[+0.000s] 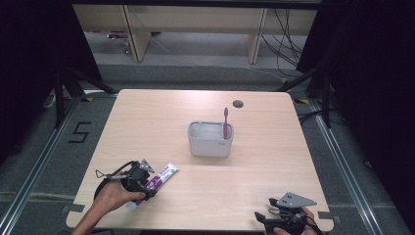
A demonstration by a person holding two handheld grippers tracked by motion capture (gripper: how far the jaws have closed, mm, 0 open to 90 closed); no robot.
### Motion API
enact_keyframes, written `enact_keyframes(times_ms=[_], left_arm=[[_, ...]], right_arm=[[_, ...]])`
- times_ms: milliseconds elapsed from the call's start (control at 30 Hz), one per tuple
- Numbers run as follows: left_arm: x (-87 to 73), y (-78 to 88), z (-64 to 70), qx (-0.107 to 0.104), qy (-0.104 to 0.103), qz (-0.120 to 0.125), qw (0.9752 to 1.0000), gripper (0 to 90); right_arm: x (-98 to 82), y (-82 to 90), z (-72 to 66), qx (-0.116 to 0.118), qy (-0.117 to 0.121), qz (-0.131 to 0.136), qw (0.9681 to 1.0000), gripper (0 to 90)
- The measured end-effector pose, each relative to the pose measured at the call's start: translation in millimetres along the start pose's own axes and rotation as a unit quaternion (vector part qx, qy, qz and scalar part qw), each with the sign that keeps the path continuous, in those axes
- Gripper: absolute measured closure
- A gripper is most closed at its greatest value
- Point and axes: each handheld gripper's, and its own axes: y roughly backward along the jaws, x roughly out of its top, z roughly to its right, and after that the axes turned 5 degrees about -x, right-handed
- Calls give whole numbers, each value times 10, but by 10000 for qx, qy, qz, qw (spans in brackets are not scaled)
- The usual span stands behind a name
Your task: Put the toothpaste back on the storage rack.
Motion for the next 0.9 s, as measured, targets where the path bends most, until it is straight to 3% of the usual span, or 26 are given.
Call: enact_keyframes(times_ms=[267, 300, 567, 800, 900], left_arm=[[44, -49, -17, 34, -65, -246, 9997, 505], [50, -54, -11, 22, 34, -232, 9997, 511], [95, -53, -45, -38, 50, -416, 9991, 528], [148, -55, -56, -42, -45, -652, 9979, 544], [150, -60, -53, -37, -47, -630, 9980, 546]], right_arm=[[-1, 1, 4, -9, 15, 36, 10000, 262], [-1, 1, 5, -7, 17, 38, 10000, 265], [-1, 4, 1, -9, 2, 27, 10000, 265], [1, 8, 1, -20, 11, 15, 10000, 265], [0, 6, 2, -5, 2, 25, 10000, 265]])
